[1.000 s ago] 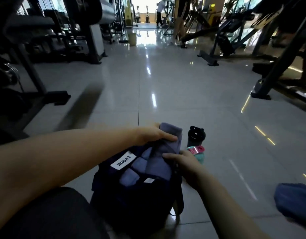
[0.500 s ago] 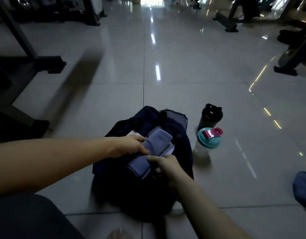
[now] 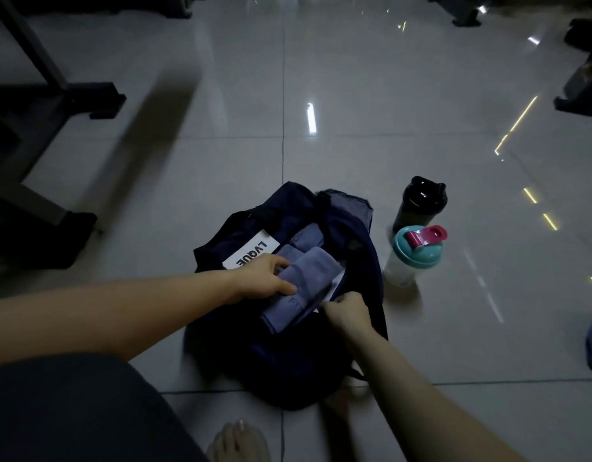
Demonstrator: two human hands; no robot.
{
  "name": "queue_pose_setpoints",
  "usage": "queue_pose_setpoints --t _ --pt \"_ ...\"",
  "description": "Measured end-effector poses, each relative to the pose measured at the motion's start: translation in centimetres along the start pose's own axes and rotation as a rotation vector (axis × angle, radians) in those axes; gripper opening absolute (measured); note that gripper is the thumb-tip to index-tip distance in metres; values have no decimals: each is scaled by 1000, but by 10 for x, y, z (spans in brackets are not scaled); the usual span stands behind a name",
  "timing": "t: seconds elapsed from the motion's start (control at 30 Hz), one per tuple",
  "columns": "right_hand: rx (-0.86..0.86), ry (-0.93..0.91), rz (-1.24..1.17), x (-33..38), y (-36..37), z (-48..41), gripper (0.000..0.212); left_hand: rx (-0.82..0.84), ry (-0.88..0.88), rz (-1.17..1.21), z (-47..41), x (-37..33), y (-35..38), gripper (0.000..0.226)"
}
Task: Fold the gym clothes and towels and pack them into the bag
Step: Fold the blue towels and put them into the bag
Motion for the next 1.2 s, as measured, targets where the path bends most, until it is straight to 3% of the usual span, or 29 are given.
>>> queue_pose_setpoints --t 0.23,0.43,0.53,0.63,0.7,0.8,0.9,1.03,1.2 --pt "17 54 -109 -29 -21 11 27 62 16 9 -5 -17 12 50" --pt "19 -1 -95 -31 -18 12 30 -36 82 -297 2 -14 34 54" --pt "32 4 -89 -34 -10 9 26 -92 132 -573 13 -10 37 59" --pt "45 5 -63 -32 -3 9 21 -250 236 -888 26 -14 44 53" --pt "53 2 -59 -30 -2 9 21 -363 327 -1044 30 -23 44 62" --pt "66 -10 -65 -28 -3 11 18 -450 606 -1157 33 -37 52 67" --pt "66 -14 -64 -28 -4 13 22 -358 787 -1204 32 -33 65 59" --pt "66 -10 -37 -29 -4 18 20 -124 682 -1199 25 -14 72 62" --pt "87 -12 22 -24 -12 22 23 -31 641 -1240 20 -4 74 63"
Point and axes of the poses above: each hand's wrist, its own z-axis away from the middle knuckle, its own y-axis out of the palm, x = y × z, the point moved 8 cm from there along -z, towards the middle knuckle, and after that the axes turned 7 degrees about -z, right-handed, at the moved point
